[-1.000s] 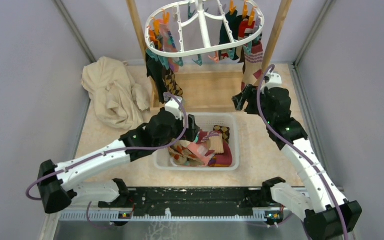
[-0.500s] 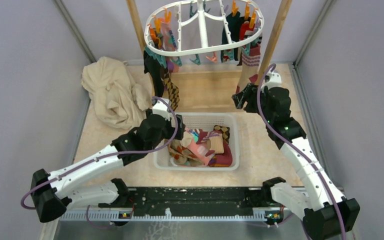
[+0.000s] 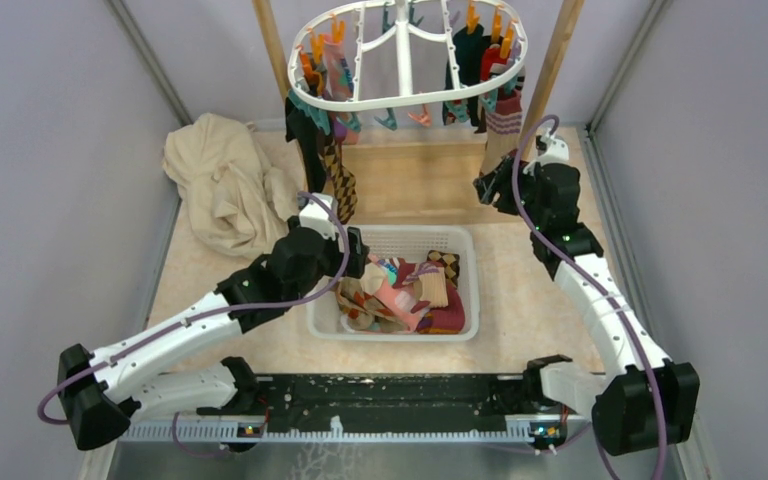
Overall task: Remove the socks clipped to the hanger
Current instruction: Remove the sock from the hanger.
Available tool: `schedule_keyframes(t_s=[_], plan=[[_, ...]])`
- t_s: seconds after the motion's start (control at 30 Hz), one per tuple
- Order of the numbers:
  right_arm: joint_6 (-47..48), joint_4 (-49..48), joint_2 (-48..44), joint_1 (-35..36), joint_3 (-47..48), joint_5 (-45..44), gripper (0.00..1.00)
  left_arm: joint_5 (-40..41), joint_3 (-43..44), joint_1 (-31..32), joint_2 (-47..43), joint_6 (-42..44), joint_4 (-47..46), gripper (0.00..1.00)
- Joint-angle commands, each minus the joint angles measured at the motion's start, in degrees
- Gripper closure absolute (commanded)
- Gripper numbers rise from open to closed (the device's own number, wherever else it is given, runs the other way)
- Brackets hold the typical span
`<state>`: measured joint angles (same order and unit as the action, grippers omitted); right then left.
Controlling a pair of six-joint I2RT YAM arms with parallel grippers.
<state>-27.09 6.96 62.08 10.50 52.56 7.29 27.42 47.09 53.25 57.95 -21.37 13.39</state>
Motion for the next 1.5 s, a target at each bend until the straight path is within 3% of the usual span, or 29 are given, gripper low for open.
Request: schedule_keyframes(t_s=[0.0, 0.57, 0.8, 0.9, 1.2, 1.47], plan=[[-0.2, -5.0, 0.5, -1.8, -0.9, 0.3, 0.38, -0.8, 0.7, -0.1, -0.8, 0.1, -0.5, 0.01], [-1.2, -18.6, 10.6, -2.0, -2.6, -0.7, 0.36, -1.1, 1.5, -0.1, -0.4, 0.3, -0.2, 0.01], [-1.3, -23.9, 15.1, -2.0, -2.2, -3.2, 0.42, -1.3, 1.8, -0.1, -0.4, 0.3, 0.2, 0.01], [-1.3, -25.0, 15.7, -2.0, -2.3, -3.9, 0.5, -1.5, 1.9, -0.1, -0.5, 0.2, 0.4, 0.01], [0.1, -23.8, 12.3, -2.0, -3.1, -3.2, 0.94, -2.8, 2.0, -0.1, -0.7, -0.1, 0.0, 0.01], [0.4, -18.2, 6.4, -2.0, -3.4, 0.4, 1.0, -5.0, 1.5, -0.1, -0.1, -0.1, -1.8, 0.01]])
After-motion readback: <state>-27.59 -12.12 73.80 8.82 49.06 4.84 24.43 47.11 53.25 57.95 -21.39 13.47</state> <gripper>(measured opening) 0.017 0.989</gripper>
